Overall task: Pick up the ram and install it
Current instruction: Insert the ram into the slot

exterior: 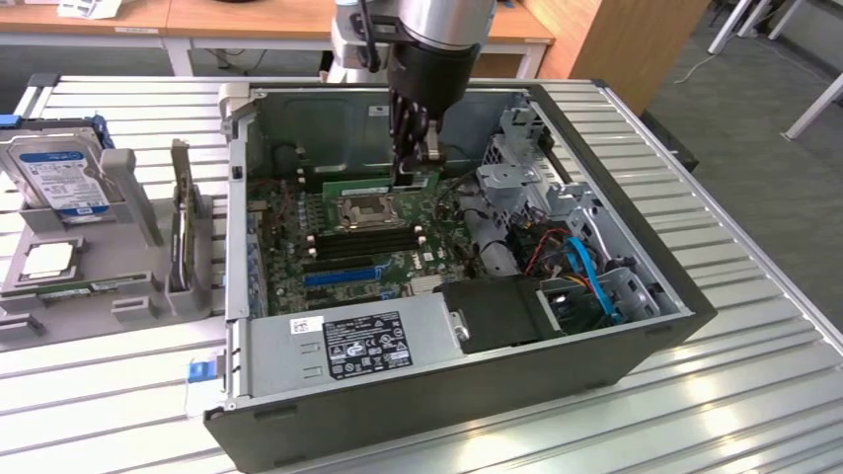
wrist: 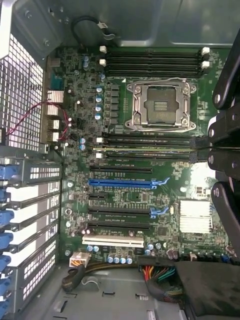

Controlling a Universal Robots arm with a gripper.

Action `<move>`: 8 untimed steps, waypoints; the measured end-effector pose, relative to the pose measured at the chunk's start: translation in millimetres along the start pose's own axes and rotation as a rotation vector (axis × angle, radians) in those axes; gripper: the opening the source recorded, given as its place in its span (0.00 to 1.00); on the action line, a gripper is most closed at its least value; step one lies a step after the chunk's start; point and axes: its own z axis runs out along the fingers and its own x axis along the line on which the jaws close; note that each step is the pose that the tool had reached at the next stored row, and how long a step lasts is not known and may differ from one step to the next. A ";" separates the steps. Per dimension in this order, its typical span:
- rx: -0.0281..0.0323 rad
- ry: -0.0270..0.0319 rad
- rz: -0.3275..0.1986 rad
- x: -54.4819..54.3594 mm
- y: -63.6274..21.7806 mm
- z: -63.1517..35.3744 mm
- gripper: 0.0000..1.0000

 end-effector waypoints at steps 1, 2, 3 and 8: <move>0.0000 0.0001 0.000 0.0 0.0 0.8 0.12; 0.0000 0.0000 0.000 0.1 -0.1 1.6 0.12; 0.0000 0.0001 0.000 0.1 -0.1 2.3 0.12; 0.0000 0.0001 0.000 0.3 -0.4 6.2 0.12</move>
